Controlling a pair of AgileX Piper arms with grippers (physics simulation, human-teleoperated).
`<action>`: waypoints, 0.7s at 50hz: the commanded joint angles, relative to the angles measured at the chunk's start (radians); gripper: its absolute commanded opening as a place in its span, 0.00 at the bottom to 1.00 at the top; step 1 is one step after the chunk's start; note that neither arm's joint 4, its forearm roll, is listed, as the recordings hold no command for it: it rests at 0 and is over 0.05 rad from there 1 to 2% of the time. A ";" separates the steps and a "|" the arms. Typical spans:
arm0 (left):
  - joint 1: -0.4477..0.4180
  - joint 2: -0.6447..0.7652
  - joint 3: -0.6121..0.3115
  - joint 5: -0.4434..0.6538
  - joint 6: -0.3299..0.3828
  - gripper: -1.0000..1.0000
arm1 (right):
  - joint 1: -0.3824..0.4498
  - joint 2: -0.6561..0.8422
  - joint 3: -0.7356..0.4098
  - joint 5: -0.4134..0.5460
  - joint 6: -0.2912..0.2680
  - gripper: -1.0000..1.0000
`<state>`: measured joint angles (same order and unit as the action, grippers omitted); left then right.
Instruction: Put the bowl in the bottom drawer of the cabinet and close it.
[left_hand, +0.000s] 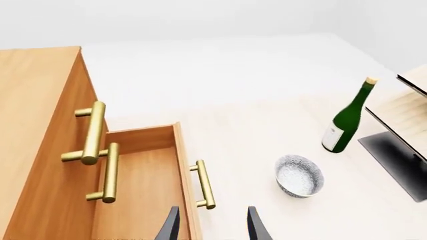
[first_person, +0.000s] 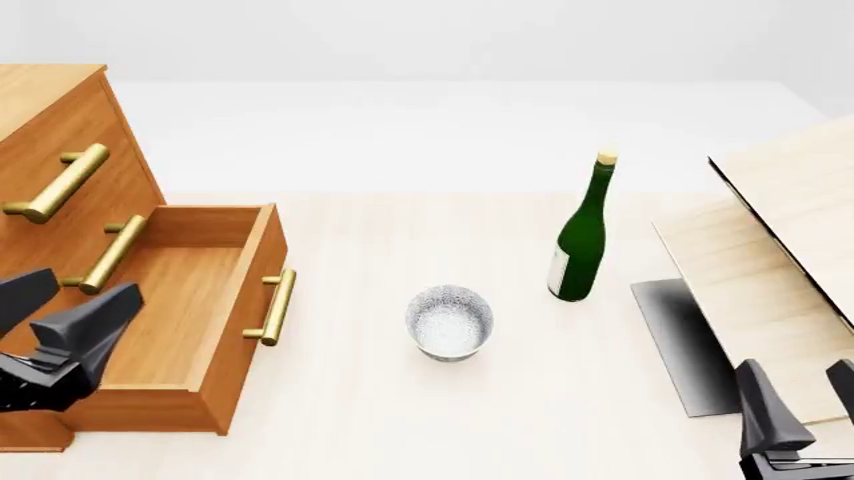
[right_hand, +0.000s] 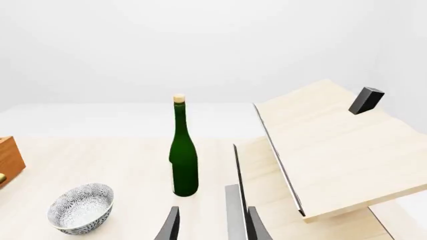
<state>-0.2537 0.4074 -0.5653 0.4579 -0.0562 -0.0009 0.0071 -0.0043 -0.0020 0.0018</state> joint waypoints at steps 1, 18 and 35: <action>-0.016 0.087 -0.032 0.005 -0.047 1.00 | 0.000 0.000 0.000 0.000 0.001 1.00; -0.015 0.190 -0.043 -0.029 -0.085 1.00 | 0.000 0.000 0.000 0.000 0.001 1.00; 0.032 0.285 -0.038 -0.067 -0.095 1.00 | 0.000 -0.001 0.000 0.000 0.000 1.00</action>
<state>-0.2453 0.6383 -0.6049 0.4115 -0.1421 -0.0012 0.0067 -0.0042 -0.0021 0.0023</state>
